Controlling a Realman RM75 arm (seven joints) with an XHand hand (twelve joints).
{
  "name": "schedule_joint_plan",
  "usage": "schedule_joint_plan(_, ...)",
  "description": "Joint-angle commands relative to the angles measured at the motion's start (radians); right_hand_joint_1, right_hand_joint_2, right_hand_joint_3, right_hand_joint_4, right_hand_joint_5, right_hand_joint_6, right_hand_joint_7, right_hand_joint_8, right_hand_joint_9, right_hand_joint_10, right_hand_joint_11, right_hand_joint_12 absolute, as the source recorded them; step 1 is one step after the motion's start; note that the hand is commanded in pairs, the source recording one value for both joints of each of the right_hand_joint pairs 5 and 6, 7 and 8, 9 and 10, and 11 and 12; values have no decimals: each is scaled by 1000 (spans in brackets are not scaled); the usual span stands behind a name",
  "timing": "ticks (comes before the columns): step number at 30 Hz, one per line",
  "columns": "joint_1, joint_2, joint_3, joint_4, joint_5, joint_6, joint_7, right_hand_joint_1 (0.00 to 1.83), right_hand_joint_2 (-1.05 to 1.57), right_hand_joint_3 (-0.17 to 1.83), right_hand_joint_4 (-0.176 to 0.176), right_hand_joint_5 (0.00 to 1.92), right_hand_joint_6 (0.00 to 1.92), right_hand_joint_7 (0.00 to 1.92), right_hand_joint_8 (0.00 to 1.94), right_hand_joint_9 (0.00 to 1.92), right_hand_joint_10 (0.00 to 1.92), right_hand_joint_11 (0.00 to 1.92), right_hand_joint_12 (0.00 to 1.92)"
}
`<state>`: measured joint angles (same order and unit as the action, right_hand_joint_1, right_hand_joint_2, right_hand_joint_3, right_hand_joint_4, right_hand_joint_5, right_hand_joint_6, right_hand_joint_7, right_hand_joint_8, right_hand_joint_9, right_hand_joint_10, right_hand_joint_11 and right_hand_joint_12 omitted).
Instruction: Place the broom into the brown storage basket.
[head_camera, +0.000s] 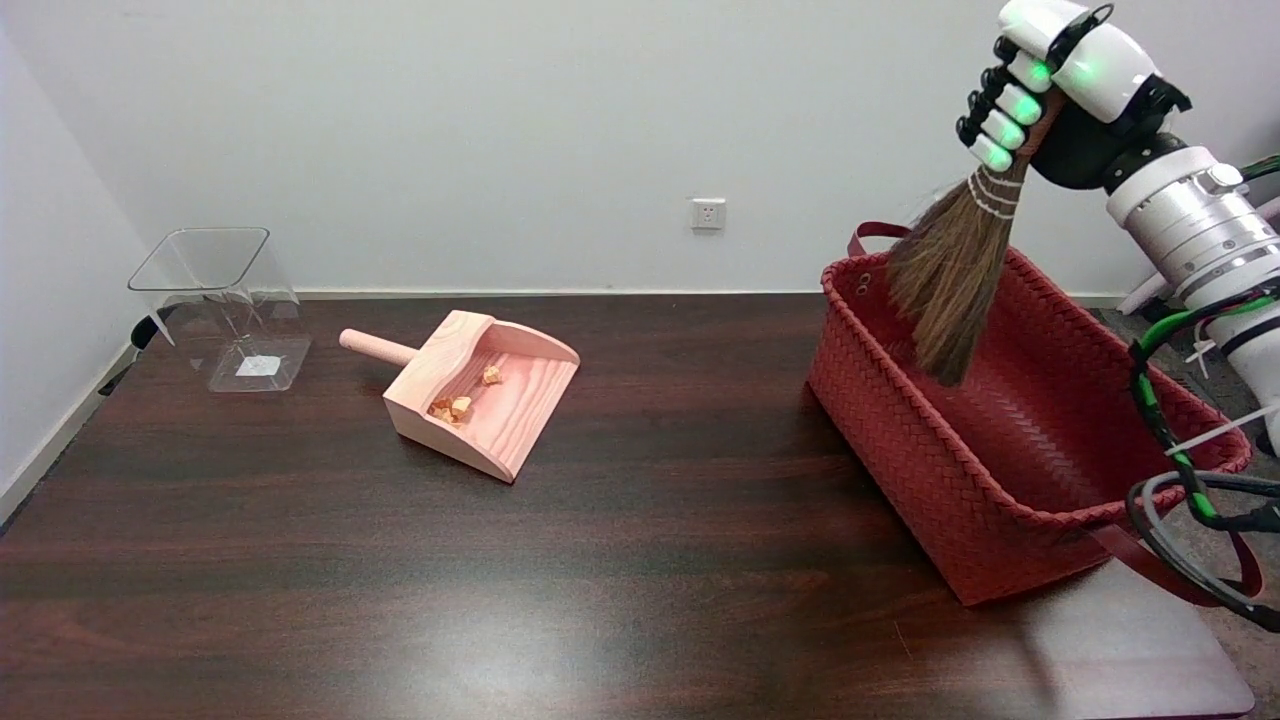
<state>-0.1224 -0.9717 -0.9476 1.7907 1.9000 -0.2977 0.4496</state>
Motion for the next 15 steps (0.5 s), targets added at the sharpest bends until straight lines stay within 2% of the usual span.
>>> schedule_joint_plan(1, -67, 41, 11, -78, -4, -81, -182, 1033, 1571, 702, 0, 1920, 1920, 1920, 1920, 1920, 1920, 1920, 1920)
schedule_joint_plan(5, -89, 30, -25, -70, 4, -10, -303, 1023, 1571, 690, 0, 1920, 1920, 1920, 1920, 1920, 1920, 1920, 1920)
schedule_joint_plan(15, -99, 26, -111, -65, 4, 8, -388, 999, 1571, 645, 0, 1920, 1920, 1920, 1920, 1920, 1920, 1920, 1920)
